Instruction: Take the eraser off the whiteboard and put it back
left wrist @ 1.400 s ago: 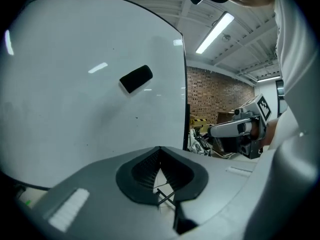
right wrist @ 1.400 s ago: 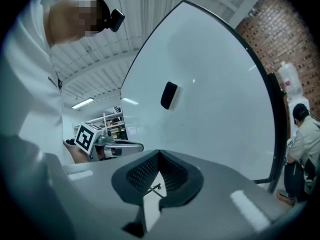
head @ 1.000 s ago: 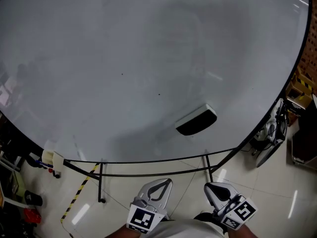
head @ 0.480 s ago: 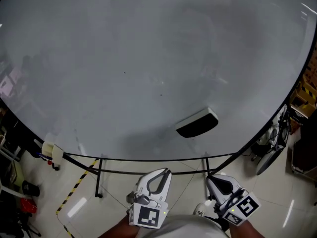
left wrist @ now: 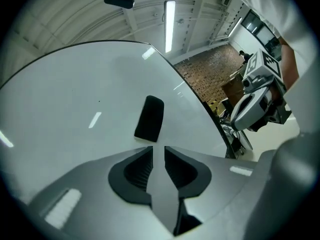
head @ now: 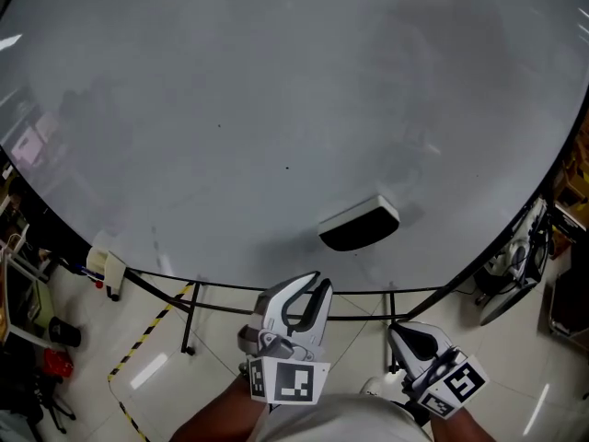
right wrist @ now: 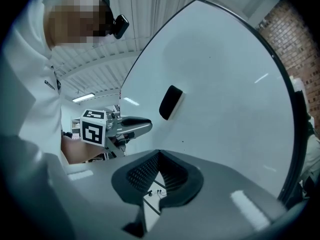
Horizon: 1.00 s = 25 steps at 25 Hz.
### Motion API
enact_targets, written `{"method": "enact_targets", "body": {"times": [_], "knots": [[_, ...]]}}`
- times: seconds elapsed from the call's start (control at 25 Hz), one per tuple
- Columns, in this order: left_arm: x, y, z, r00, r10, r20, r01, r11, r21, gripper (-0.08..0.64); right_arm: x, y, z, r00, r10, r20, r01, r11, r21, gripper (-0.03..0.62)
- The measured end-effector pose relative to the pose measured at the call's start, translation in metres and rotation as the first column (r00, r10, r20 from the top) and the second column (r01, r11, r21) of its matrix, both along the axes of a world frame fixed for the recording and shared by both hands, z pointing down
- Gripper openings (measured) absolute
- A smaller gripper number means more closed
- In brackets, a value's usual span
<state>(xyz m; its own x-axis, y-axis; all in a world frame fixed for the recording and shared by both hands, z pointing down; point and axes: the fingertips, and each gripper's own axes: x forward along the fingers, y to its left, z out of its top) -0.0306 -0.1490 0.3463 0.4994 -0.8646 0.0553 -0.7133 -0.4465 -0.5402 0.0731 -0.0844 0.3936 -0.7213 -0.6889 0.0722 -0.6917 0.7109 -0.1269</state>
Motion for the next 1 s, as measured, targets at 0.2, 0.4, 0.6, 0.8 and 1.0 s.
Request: {"method": "enact_targets", "body": {"times": [0.2, 0.4, 0.6, 0.8, 1.0], "knots": [[0.003, -0.006, -0.017, 1.0, -0.005, 0.015, 0.005, 0.999, 0.047, 0.104, 0.002, -0.001, 0.001, 1.0, 0.004, 0.009, -0.004, 1.0, 0.01, 0.002], [0.008, -0.012, -0.026, 0.999, -0.017, 0.035, 0.015, 0.997, 0.079, 0.183, 0.004, 0.004, -0.001, 1.0, 0.018, 0.015, -0.018, 1.0, 0.014, 0.002], [0.012, -0.018, -0.034, 0.996, -0.017, 0.087, 0.006, 0.992, 0.127, 0.196, 0.009, 0.005, -0.002, 0.999, 0.042, 0.023, -0.042, 0.999, 0.019, 0.002], [0.019, -0.023, -0.042, 0.995, -0.026, 0.101, 0.011, 0.989, 0.145, 0.217, 0.015, 0.009, -0.001, 0.998, 0.061, 0.021, -0.061, 0.998, 0.016, 0.002], [0.029, -0.027, -0.047, 0.995, -0.023, 0.095, 0.008, 0.987, 0.158, 0.255, 0.022, 0.01, 0.001, 0.996, 0.082, 0.028, -0.082, 0.997, 0.002, 0.002]]}}
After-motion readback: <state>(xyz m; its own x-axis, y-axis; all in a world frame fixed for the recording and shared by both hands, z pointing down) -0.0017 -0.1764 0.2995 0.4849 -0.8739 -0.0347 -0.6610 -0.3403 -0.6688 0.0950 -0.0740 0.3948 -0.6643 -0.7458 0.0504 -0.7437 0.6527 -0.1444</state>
